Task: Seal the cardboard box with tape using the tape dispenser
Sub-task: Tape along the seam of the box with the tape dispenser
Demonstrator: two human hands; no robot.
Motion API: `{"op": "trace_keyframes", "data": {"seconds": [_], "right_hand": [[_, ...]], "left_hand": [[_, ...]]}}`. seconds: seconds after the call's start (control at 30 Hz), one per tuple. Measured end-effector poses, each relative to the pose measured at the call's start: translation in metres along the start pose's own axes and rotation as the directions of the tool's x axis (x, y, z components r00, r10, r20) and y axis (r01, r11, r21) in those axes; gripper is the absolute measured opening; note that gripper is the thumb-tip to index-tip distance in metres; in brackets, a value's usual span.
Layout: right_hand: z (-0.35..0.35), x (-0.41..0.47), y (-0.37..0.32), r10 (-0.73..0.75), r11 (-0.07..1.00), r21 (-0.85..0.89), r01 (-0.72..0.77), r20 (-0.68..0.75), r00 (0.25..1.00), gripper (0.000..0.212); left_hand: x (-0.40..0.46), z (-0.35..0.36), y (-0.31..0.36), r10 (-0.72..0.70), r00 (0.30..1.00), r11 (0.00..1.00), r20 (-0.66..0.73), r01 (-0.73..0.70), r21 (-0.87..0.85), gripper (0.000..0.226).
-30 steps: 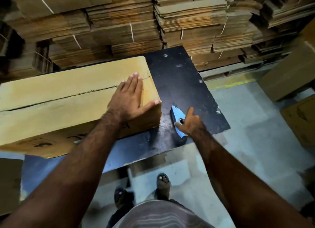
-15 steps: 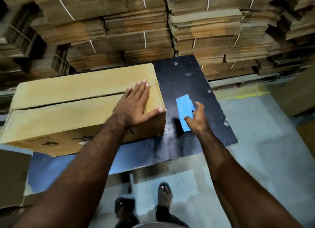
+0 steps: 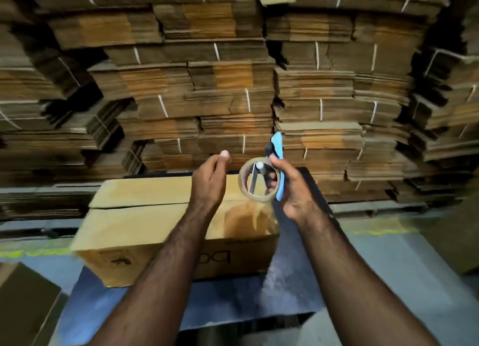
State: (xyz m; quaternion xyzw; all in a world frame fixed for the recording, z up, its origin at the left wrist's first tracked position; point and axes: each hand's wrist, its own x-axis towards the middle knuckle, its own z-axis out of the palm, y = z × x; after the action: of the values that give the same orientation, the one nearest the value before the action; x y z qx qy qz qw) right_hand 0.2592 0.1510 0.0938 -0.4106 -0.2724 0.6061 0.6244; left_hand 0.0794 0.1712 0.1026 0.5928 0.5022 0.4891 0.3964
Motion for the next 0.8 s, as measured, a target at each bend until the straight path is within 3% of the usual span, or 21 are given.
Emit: {"op": "trace_keyframes", "data": {"seconds": [0.1,0.23,0.4,0.53,0.6,0.7,0.77,0.8], "right_hand": [[0.038,-0.004,0.022,0.170,0.984,0.040,-0.176,0.127,0.977,0.018],[0.088,-0.006,0.055,0.262,0.963,-0.006,-0.268,0.223,0.939,0.030],[0.128,-0.010,0.082,0.310,0.944,-0.171,-0.281,0.173,0.935,0.033],[0.150,-0.015,0.092,0.245,0.882,-0.448,-0.150,0.162,0.956,0.028],[0.157,-0.016,0.095,0.180,0.768,-0.640,-0.016,0.191,0.965,0.024],[0.158,-0.012,0.094,0.039,0.427,-0.888,0.172,0.208,0.977,0.032],[0.155,-0.008,0.091,-0.029,0.201,-0.947,0.252,0.251,0.968,0.043],[0.154,-0.006,0.089,-0.035,0.144,-0.952,0.270,0.268,0.963,0.049]], "left_hand": [[0.005,-0.041,0.009,-0.053,0.998,0.999,-0.038,0.053,0.005,0.044],[0.006,-0.093,0.008,-0.191,0.981,0.980,-0.029,0.189,-0.057,0.049],[0.009,-0.140,-0.005,-0.358,0.933,0.926,0.028,0.359,-0.116,0.054],[0.014,-0.165,-0.016,-0.426,0.901,0.891,0.077,0.433,-0.137,0.052],[0.019,-0.174,-0.023,-0.466,0.878,0.866,0.110,0.478,-0.148,0.044],[0.022,-0.183,-0.032,-0.503,0.846,0.833,0.177,0.530,-0.161,0.034],[0.020,-0.186,-0.036,-0.505,0.832,0.809,0.231,0.549,-0.209,0.029],[0.019,-0.187,-0.036,-0.501,0.829,0.797,0.248,0.554,-0.242,0.026]]}}
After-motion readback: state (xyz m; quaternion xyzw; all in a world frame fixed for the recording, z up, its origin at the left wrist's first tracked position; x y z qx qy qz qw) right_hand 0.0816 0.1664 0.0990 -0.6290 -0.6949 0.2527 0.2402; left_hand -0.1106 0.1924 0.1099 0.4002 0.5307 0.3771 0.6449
